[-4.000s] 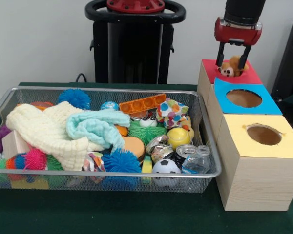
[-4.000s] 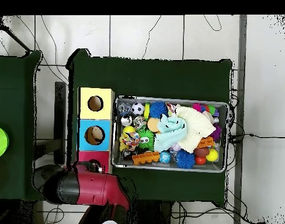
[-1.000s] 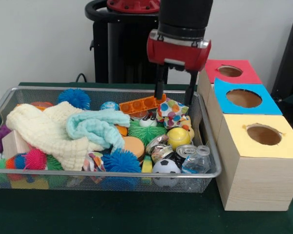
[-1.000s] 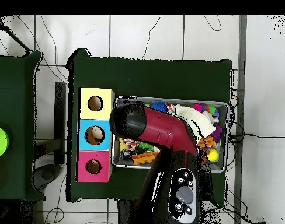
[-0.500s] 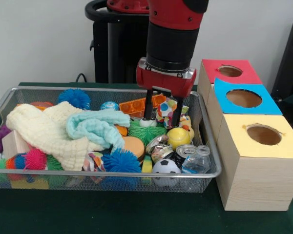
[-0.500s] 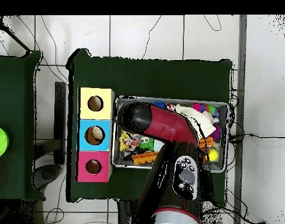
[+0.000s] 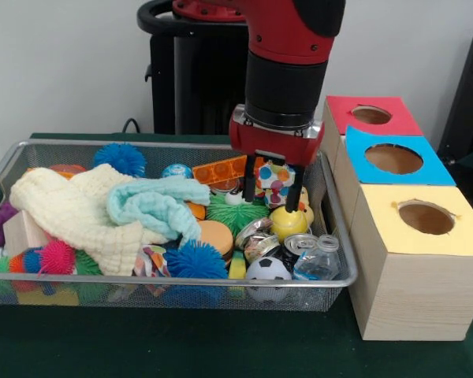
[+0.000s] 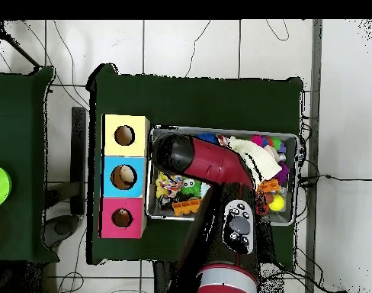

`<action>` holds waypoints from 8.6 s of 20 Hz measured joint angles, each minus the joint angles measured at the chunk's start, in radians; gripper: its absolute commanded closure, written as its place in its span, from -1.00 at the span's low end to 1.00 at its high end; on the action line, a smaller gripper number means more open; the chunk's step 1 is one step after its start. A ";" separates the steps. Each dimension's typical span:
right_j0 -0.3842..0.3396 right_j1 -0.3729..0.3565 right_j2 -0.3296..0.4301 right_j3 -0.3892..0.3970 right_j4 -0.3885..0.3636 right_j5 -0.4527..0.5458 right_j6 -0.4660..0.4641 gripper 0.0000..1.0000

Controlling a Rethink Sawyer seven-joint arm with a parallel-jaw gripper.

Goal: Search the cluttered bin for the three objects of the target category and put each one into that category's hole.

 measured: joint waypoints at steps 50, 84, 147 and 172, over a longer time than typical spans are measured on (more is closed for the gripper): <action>0.050 0.048 0.030 0.012 -0.084 0.000 0.000 -1.00; -0.036 0.051 0.091 0.103 -0.159 0.059 0.000 -1.00; -0.270 -0.038 0.227 0.051 -0.304 0.055 0.000 1.00; -0.352 -0.069 0.343 -0.066 -0.376 0.203 0.000 -1.00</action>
